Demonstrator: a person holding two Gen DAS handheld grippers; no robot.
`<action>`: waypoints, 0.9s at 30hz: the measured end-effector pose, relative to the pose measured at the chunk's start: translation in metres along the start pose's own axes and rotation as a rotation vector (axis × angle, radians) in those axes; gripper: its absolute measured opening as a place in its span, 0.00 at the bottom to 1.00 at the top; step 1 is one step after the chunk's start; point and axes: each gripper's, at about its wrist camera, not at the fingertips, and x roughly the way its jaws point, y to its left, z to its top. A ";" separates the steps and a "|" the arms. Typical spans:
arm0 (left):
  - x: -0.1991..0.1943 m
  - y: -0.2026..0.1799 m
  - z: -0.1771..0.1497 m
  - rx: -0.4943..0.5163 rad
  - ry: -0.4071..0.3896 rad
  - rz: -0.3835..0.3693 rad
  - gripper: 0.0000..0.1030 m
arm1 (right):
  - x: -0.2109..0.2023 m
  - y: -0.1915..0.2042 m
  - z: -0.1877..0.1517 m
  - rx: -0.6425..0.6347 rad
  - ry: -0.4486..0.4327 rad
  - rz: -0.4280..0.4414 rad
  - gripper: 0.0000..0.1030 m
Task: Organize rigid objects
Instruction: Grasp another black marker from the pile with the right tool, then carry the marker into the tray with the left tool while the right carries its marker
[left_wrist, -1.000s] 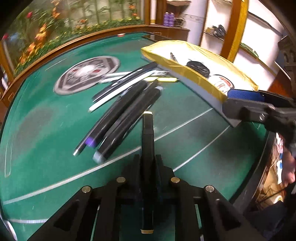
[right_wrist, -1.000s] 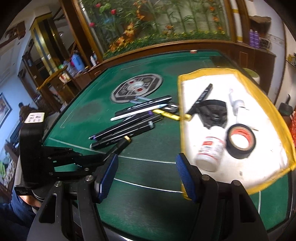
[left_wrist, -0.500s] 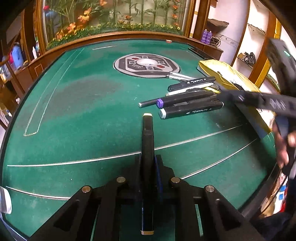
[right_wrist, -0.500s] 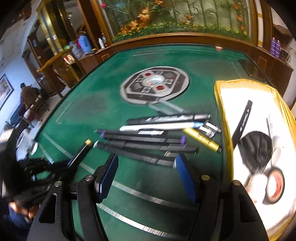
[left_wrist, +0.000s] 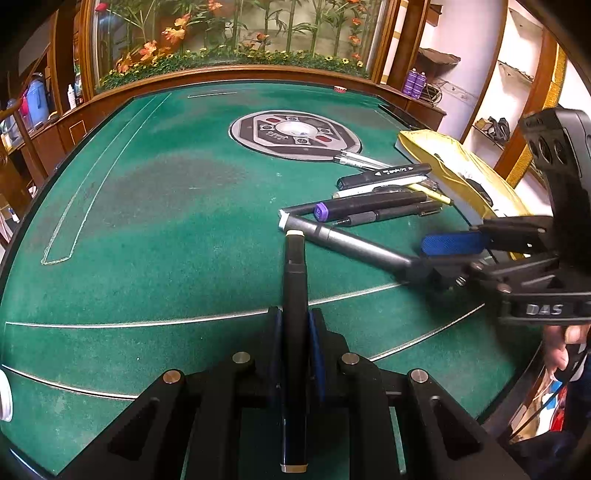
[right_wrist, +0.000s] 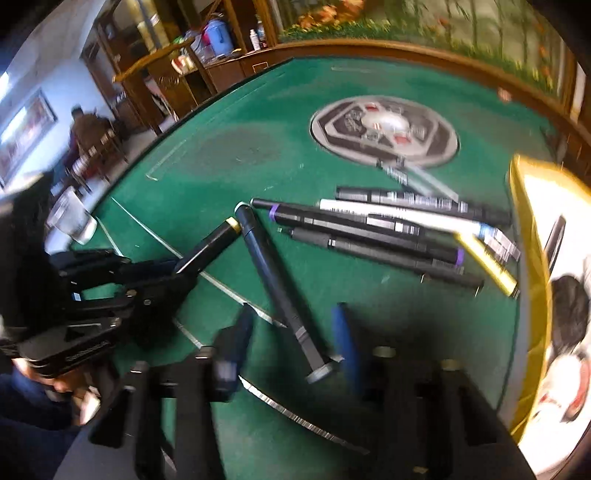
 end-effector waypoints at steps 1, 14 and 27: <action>0.001 0.000 0.001 -0.001 0.001 0.004 0.15 | 0.003 0.001 0.003 -0.011 -0.001 -0.020 0.35; 0.006 -0.011 0.005 0.008 -0.007 0.077 0.15 | 0.007 0.024 -0.009 -0.083 -0.033 -0.123 0.14; 0.002 -0.018 0.013 -0.065 -0.026 -0.067 0.15 | -0.033 0.009 -0.039 0.075 -0.137 -0.054 0.14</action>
